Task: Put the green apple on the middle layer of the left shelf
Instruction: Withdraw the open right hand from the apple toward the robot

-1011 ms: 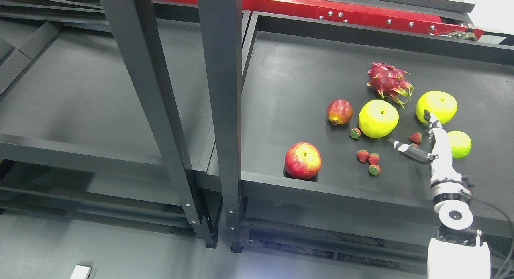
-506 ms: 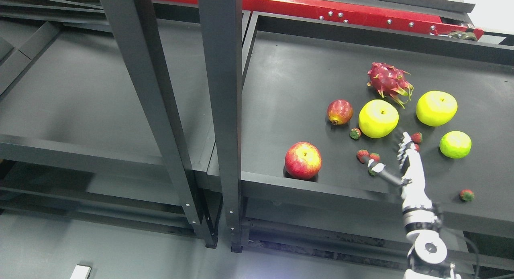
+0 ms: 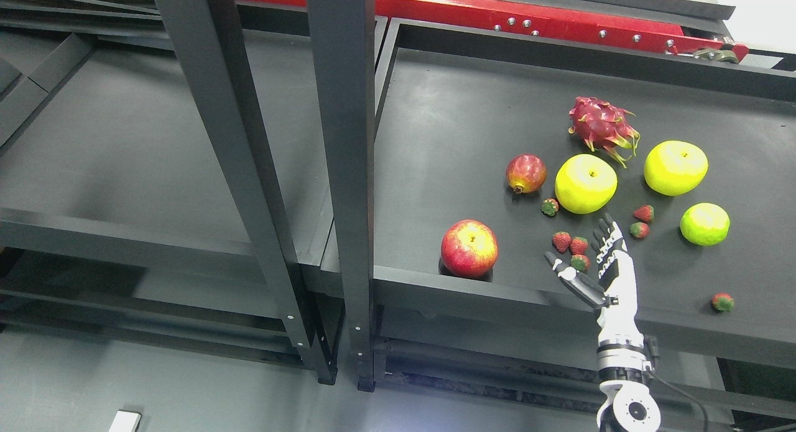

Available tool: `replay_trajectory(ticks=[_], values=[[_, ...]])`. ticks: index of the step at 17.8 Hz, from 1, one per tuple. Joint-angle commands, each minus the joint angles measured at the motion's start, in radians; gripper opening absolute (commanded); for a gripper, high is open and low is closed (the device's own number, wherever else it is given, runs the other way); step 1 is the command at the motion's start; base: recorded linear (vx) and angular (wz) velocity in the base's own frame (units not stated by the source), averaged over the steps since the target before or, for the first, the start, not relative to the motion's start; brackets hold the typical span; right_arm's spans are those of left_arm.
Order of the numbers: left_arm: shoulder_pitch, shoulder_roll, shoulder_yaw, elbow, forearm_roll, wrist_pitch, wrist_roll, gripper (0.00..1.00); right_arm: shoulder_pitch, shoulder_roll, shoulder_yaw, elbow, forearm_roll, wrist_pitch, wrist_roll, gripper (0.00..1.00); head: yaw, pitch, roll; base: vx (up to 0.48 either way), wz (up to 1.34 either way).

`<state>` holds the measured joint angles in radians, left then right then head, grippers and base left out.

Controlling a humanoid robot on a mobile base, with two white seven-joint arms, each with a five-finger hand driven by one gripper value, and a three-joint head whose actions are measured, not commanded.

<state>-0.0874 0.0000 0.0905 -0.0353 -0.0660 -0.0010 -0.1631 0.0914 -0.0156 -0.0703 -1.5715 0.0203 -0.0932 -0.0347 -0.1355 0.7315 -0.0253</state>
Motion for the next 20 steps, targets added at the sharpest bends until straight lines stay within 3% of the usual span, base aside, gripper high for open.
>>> replay_trajectory(ticks=[1,20], values=[[0.000,0.017,0.000,0.000,0.000,-0.001,0.000,1.00,0.016,-0.002,0.058,-0.084,-0.043,-0.009,-0.008,1.00,0.0000,0.000,0.000,0.000,0.00],[0.000,0.017,0.000,0.000,0.000,-0.001,0.000,1.00,0.022,-0.002,0.058,-0.116,-0.045,-0.045,-0.004,1.00,0.0000,0.000,0.000,0.000,0.00]])
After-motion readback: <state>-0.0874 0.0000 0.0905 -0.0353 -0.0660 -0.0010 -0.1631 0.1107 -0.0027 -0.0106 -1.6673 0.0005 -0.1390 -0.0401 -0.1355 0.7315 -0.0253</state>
